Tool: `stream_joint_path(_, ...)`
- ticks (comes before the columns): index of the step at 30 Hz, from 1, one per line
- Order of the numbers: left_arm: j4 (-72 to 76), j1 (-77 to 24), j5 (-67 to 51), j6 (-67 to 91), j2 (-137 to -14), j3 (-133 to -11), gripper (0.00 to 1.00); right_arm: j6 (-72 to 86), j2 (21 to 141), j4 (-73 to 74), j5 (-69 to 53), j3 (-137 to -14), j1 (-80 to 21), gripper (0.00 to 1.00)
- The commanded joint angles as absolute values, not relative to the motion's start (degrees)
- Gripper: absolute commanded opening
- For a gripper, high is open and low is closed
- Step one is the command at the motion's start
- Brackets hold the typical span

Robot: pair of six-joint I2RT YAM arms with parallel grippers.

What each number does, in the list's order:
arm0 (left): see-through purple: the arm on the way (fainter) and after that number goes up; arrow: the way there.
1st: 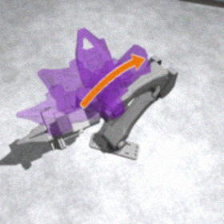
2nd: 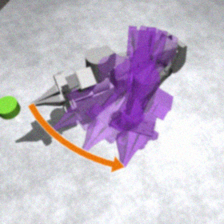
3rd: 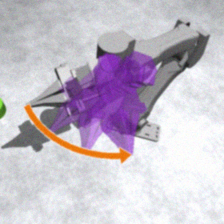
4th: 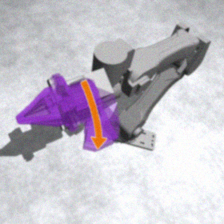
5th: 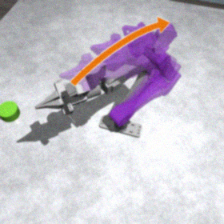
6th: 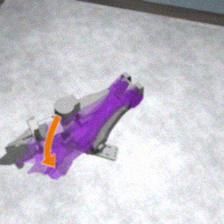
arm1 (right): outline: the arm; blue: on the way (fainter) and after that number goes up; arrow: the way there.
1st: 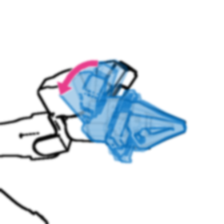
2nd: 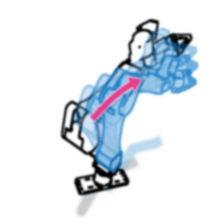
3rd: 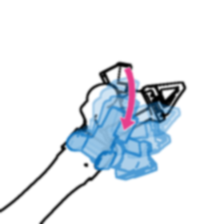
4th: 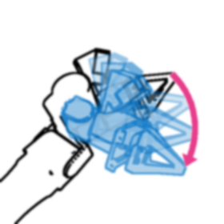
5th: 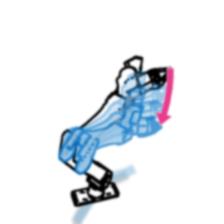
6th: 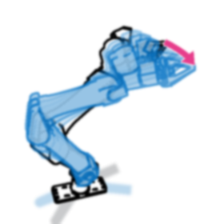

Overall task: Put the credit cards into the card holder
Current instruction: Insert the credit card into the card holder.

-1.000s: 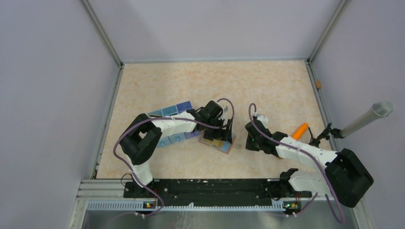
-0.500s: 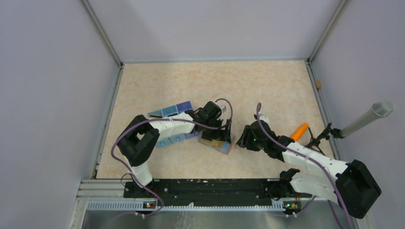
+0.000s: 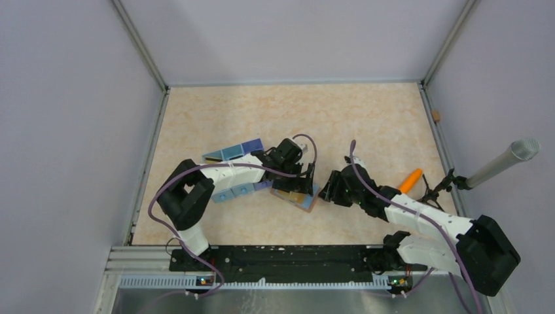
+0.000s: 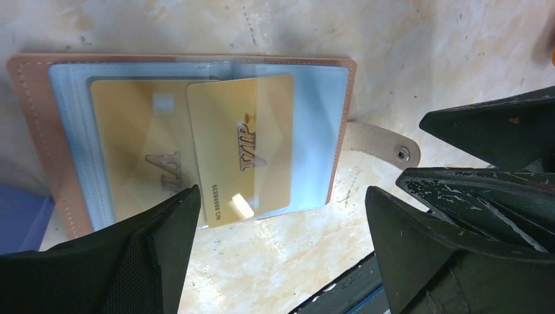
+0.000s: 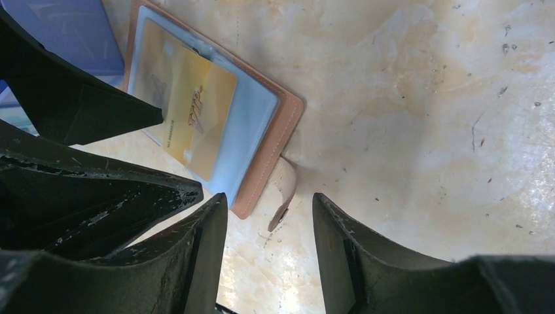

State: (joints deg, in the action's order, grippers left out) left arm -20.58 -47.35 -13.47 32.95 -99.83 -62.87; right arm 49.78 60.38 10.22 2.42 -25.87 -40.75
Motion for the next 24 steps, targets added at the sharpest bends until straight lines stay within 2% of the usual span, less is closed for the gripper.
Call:
stream_joint_path(1,-22.8,-47.2,-10.7,31.2,-97.0,-63.4,0.99,50.9,61.8,7.8,2.0,-25.8,-41.9,0.50)
stream_joint_path(6,-23.1,-47.3,-10.5,31.0,-96.9,-63.5,0.99,52.3,64.0,7.2,2.7,-26.0,-44.1,0.43)
stream_joint_path(12,-18.9,-47.2,-14.0,31.5,-97.0,-61.8,0.98,52.5,64.9,8.9,5.0,-26.4,-44.6,0.24)
stream_joint_path(24,-11.7,-47.2,-18.8,35.0,-99.2,-59.3,0.98,52.1,65.1,10.7,6.6,-26.8,-44.6,0.04)
